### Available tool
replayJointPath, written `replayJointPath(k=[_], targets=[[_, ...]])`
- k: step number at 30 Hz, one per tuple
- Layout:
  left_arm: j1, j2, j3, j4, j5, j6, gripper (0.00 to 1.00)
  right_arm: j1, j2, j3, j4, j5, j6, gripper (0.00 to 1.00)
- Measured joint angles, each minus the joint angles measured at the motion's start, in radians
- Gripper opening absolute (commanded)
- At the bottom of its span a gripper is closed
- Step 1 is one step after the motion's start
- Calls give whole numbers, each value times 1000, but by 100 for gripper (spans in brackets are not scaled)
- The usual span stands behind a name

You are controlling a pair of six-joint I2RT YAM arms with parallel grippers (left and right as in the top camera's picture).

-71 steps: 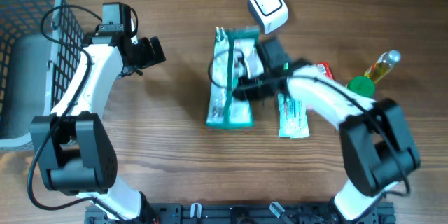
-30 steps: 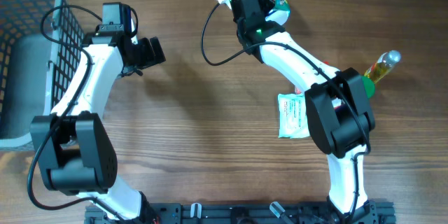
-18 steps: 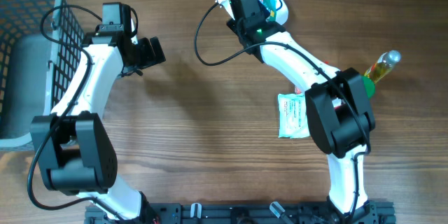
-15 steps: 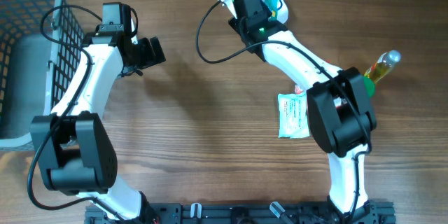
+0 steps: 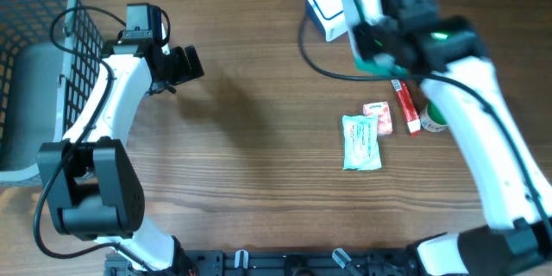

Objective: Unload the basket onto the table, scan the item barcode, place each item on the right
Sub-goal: 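Raise the held packet with the right gripper toward the white scanner, then lower the packet beside the Kleenex pack and open the right gripper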

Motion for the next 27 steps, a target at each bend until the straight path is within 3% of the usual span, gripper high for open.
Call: replayJointPath(k=[2, 4, 9, 10, 11, 13, 16, 17, 27], targets=[[0, 0, 0, -2, 0, 0, 100, -61, 6, -16, -191, -78, 54, 6], [0, 0, 0, -1, 0, 0, 100, -112, 25, -72, -275, -125, 89, 8], [0, 0, 0, -1, 0, 0, 100, -179, 40, -257, -226, -153, 123, 12], [0, 0, 0, -1, 0, 0, 100, -185, 42, -288, -196, -144, 125, 21], [0, 0, 0, -1, 0, 0, 100, -189, 42, -315, -164, -130, 127, 49], [0, 0, 0, -1, 0, 0, 100, -192, 45, -351, -119, -104, 138, 66], [0, 0, 0, -1, 0, 0, 100, -192, 45, -371, -70, -83, 136, 75], [0, 0, 0, -1, 0, 0, 100, -192, 45, -371, -56, -74, 140, 100], [0, 0, 0, -1, 0, 0, 100, -192, 45, -372, 50, -37, 211, 100]])
